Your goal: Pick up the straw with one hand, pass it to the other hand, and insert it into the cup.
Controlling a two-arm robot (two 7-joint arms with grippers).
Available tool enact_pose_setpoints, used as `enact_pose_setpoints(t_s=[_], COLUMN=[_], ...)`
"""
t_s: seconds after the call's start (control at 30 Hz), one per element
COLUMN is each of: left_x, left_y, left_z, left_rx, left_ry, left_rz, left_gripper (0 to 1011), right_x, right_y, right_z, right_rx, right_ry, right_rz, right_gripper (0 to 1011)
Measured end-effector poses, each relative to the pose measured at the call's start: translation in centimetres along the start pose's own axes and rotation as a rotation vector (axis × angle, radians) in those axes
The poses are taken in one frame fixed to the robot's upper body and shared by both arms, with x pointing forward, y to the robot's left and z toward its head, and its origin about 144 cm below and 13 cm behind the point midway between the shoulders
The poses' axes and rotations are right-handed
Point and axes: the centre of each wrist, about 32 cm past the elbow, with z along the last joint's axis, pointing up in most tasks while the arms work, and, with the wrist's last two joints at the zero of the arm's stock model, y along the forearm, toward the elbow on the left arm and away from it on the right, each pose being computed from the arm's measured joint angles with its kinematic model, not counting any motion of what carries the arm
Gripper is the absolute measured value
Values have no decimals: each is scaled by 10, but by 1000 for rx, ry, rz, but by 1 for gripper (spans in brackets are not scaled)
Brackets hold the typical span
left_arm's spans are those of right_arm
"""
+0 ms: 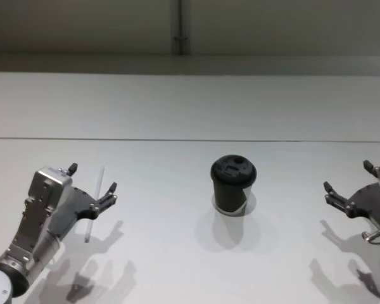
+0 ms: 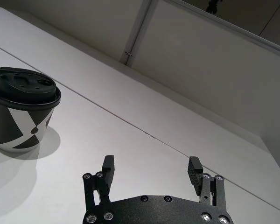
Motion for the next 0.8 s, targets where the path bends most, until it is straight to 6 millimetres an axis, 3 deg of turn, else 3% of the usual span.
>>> enact_pose_setpoints(t_s=[0.8], left_x=[0], left_y=[0], left_z=[0], left_rx=[0], left_ry=[0], left_rz=[0], left_gripper=[1001], right_x=[0], right_y=[0], right_z=[0], right_rx=[0], right_ry=[0], right_rz=[0], right_gripper=[1001])
